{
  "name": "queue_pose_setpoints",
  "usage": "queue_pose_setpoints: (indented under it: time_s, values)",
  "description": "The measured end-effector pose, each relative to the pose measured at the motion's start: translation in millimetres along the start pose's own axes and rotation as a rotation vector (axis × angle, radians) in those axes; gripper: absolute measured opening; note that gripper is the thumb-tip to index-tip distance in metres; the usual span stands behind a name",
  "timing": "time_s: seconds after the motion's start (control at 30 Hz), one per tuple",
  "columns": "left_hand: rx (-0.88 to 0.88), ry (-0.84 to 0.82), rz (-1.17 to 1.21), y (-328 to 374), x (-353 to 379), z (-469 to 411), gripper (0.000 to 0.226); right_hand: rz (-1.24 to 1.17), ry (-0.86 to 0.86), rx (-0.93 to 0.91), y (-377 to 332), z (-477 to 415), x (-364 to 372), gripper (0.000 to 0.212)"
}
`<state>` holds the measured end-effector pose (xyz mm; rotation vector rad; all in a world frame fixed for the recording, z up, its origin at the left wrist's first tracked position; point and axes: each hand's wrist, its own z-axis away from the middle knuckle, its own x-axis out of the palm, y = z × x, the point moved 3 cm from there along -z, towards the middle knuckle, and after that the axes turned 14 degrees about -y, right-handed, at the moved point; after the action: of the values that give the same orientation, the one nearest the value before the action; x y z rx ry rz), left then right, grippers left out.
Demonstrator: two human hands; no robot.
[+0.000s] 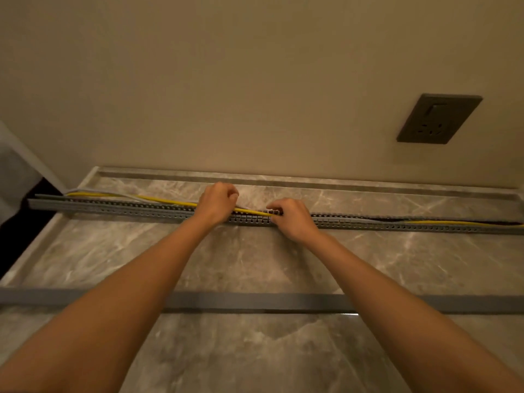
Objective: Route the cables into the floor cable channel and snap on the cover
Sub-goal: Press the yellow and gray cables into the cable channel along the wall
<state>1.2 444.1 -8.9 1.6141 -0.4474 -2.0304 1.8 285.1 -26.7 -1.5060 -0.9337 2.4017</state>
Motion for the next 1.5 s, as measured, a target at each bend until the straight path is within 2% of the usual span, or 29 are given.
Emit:
queue_pose_setpoints:
  time_s: [0.17, 0.33, 0.53, 0.73, 0.97, 1.1, 1.23, 1.33, 1.5]
  values:
    - [0.011, -0.204, -0.120, -26, -12, -7, 0.032, -0.027, -0.017, -0.014, -33, -17, 22, 0.035]
    - [0.170, -0.344, -0.274, -53, -27, -14, 0.046, -0.073, 0.061, 0.060, -55, -31, 38, 0.040]
    - [0.388, -0.260, -0.378, -65, -27, -15, 0.034, -0.044, 0.170, 0.143, -62, -31, 44, 0.031]
    - [0.517, -0.178, -0.412, -60, -28, -10, 0.030, 0.025, 0.194, 0.150, -69, -29, 46, 0.024]
    - [0.511, -0.154, -0.504, -57, -23, 0, 0.023, -0.019, 0.229, 0.198, -66, -25, 46, 0.016]
    - [0.478, -0.176, -0.375, -58, -29, -6, 0.027, -0.071, 0.203, 0.181, -62, -26, 41, 0.016]
    - [0.442, -0.152, -0.272, -59, -31, -9, 0.016, -0.123, 0.223, 0.176, -60, -28, 40, 0.013]
    - [0.428, -0.133, -0.313, -56, -28, -7, 0.013, -0.110, 0.236, 0.169, -62, -28, 42, 0.007]
    - [0.398, -0.138, -0.344, -54, -21, -8, 0.012, -0.036, 0.301, 0.179, -57, -25, 40, 0.017]
